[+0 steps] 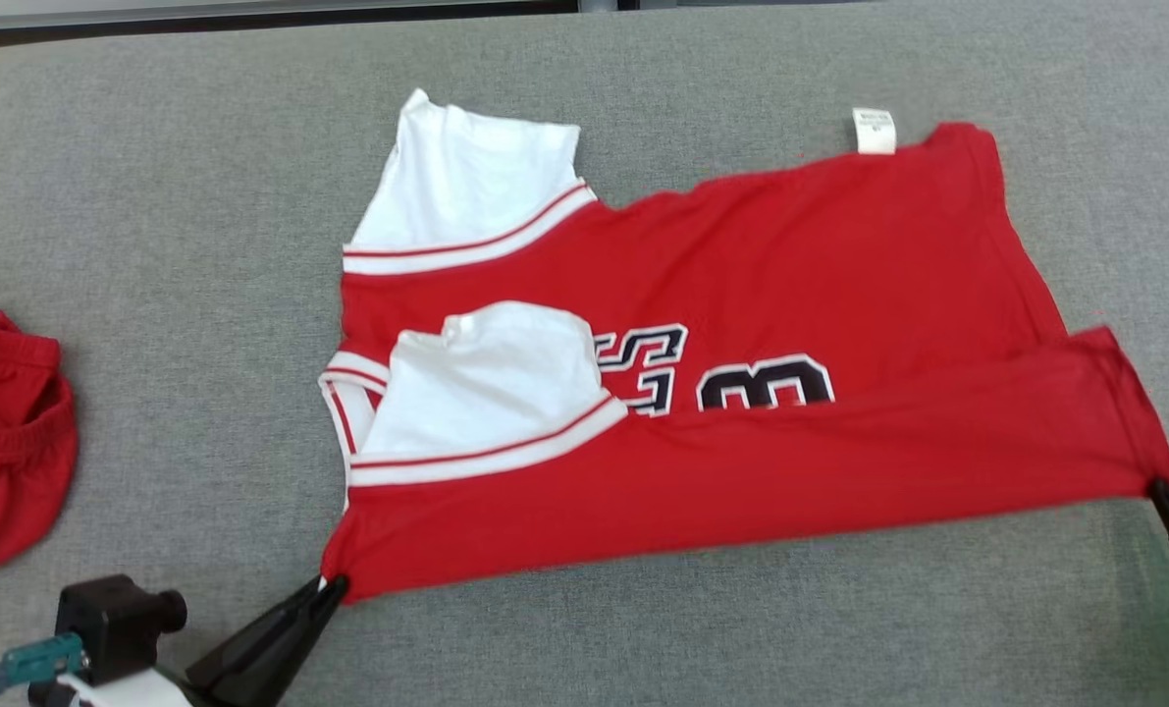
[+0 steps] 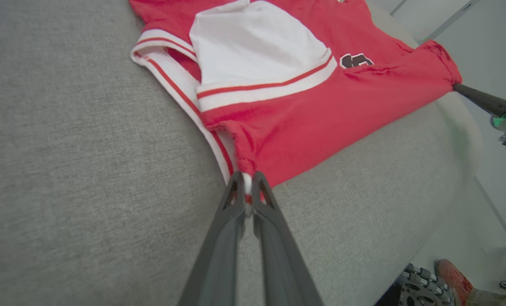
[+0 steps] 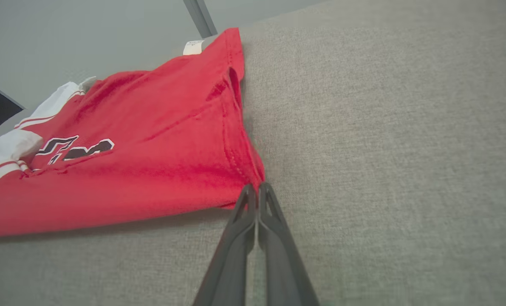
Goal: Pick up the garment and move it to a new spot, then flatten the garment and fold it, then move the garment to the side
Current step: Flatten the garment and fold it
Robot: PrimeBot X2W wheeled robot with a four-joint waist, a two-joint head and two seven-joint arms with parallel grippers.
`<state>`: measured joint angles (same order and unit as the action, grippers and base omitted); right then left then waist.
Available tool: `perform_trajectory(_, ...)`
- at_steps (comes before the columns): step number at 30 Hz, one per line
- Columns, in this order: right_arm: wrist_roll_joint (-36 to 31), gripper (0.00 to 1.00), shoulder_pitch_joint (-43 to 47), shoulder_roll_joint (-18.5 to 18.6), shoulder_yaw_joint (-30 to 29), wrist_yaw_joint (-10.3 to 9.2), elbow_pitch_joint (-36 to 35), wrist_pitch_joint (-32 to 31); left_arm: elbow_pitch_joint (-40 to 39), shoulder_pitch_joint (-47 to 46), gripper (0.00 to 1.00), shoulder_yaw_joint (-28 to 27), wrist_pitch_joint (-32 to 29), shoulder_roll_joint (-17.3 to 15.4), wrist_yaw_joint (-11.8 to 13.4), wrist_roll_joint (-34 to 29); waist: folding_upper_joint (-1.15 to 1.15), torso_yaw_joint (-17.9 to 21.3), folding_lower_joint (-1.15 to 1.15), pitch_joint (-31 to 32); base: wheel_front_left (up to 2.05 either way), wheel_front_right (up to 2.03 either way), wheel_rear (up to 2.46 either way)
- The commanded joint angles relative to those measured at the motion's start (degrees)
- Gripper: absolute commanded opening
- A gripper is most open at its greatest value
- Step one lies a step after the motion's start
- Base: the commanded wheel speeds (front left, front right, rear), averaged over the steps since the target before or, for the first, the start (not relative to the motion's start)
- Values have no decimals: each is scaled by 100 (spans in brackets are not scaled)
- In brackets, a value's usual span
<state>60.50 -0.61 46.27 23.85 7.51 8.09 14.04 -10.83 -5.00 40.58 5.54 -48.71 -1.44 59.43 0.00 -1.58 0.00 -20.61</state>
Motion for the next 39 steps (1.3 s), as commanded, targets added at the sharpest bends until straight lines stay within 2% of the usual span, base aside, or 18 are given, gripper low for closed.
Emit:
perform_trajectory(1,61,0,244,71,-118,-5,-92,-74,-72,121,0,5,49,-87,56,-75,0,-18,0,16,0,0,0)
perform_trajectory(5,147,0,775,126,-453,-5,-404,-300,-188,230,0,37,108,-109,169,-171,0,-47,0,42,0,0,0)
perform_trajectory(14,115,0,1623,-179,-1261,-5,-973,-925,-155,305,0,103,-73,-85,489,-193,0,-102,0,117,0,0,0)
perform_trajectory(15,80,41,1673,-237,-1352,-7,-981,-1046,-153,286,34,126,-118,-65,515,-188,0,-106,0,128,0,0,0)
perform_trajectory(16,42,100,1700,-298,-1439,-7,-1006,-1165,-148,253,64,144,-153,-39,524,-184,0,-110,0,135,0,0,0)
perform_trajectory(18,-61,100,1760,-431,-1634,-3,-1077,-1370,-131,196,100,176,-232,0,540,-179,0,-116,0,153,0,0,0)
perform_trajectory(23,-423,100,1831,-788,-2216,-3,-1370,-1702,-160,186,100,150,-379,29,625,-7,0,-100,0,183,0,0,0)
perform_trajectory(25,-720,100,1690,-919,-2397,-3,-1537,-1683,-252,51,100,45,-348,-2,577,40,0,-95,0,172,0,0,0)
perform_trajectory(28,-1201,100,1339,-1218,-2493,-3,-1714,-1511,-300,-335,100,-247,-250,31,634,26,0,-108,0,129,0,0,0)
perform_trajectory(31,-1551,100,960,-1488,-2307,-3,-1793,-1418,-197,-1038,100,-419,-465,208,579,42,0,-162,0,39,0,0,0)
perform_trajectory(34,-1738,100,554,-1611,-2030,-3,-1804,-1406,227,-2006,100,-418,-996,367,434,-4,0,-135,0,-111,0,0,0)
perform_trajectory(39,-1902,100,-153,-1725,-1444,-3,-1737,-1590,1261,-3551,100,-245,-1912,653,102,-187,0,232,0,-466,0,0,0)
